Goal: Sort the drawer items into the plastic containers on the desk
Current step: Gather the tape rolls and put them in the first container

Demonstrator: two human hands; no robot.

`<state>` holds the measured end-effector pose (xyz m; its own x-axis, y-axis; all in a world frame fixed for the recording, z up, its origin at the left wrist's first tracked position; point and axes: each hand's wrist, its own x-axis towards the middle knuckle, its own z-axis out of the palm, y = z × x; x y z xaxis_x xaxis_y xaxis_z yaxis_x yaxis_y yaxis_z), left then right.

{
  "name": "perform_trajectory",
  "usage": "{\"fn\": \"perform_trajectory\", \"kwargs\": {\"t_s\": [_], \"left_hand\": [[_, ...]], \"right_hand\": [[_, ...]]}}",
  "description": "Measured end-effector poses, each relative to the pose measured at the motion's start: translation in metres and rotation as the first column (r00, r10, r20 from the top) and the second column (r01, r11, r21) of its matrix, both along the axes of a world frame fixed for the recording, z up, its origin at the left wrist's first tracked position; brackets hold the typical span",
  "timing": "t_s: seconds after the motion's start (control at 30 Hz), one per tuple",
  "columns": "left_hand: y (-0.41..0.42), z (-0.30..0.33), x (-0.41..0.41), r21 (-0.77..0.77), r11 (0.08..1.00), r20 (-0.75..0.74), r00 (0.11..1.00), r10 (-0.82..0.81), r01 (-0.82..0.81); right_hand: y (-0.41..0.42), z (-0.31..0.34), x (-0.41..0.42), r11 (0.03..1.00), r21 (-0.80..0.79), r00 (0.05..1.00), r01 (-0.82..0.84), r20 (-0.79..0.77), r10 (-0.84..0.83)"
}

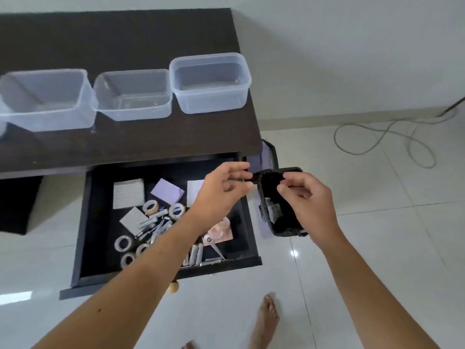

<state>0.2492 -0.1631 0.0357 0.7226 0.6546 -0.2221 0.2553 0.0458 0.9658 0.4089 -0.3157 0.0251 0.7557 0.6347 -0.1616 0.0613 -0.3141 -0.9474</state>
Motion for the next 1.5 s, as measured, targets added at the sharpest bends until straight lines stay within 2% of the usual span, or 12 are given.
{"fn": "perform_trajectory", "kwargs": {"t_s": [0.13,0.3,0.37,0.5,0.6,0.9,1.07,1.17,1.3,1.5], "left_hand": [[0.026,-0.003,-0.090,0.006,0.996,-0.047,0.995,0.094,-0.093],[0.048,-0.023,-0.171,0.027,0.981,-0.111,0.975,0.193,-0.192],[0.049,-0.033,-0.188,0.043,0.982,-0.151,0.970,0.189,-0.185],[0.049,-0.055,-0.195,0.067,0.984,-0.212,0.961,0.175,-0.165],[0.052,-0.068,-0.186,0.141,0.980,-0.234,0.957,0.169,-0.139],[0.069,-0.099,-0.147,0.409,0.910,-0.315,0.946,0.074,0.065],[0.076,-0.109,-0.144,0.452,0.881,-0.391,0.919,0.052,0.142],[0.076,-0.107,-0.143,0.468,0.865,-0.400,0.916,0.022,0.183],[0.075,-0.098,-0.149,0.502,0.851,-0.321,0.947,0.021,0.151],[0.088,-0.084,-0.177,0.493,0.869,-0.216,0.973,0.077,0.041]], "right_hand": [[0.023,0.017,-0.064,0.993,-0.005,0.993,-0.120,0.019,0.120],[0.046,0.009,-0.118,0.954,-0.102,0.958,-0.283,0.023,0.286],[0.051,-0.003,-0.128,0.929,-0.174,0.942,-0.326,0.030,0.336],[0.055,-0.034,-0.133,0.842,-0.407,0.883,-0.354,0.152,0.445],[0.061,-0.046,-0.130,0.792,-0.498,0.835,-0.353,0.214,0.507],[0.066,-0.059,-0.125,0.802,-0.503,0.849,-0.321,0.222,0.479],[0.075,-0.058,-0.124,0.862,-0.402,0.847,-0.308,0.297,0.441],[0.083,-0.063,-0.124,0.860,-0.425,0.833,-0.280,0.337,0.438],[0.092,-0.067,-0.122,0.858,-0.467,0.847,-0.215,0.348,0.402],[0.099,-0.075,-0.120,0.794,-0.552,0.784,-0.255,0.362,0.504]]}}
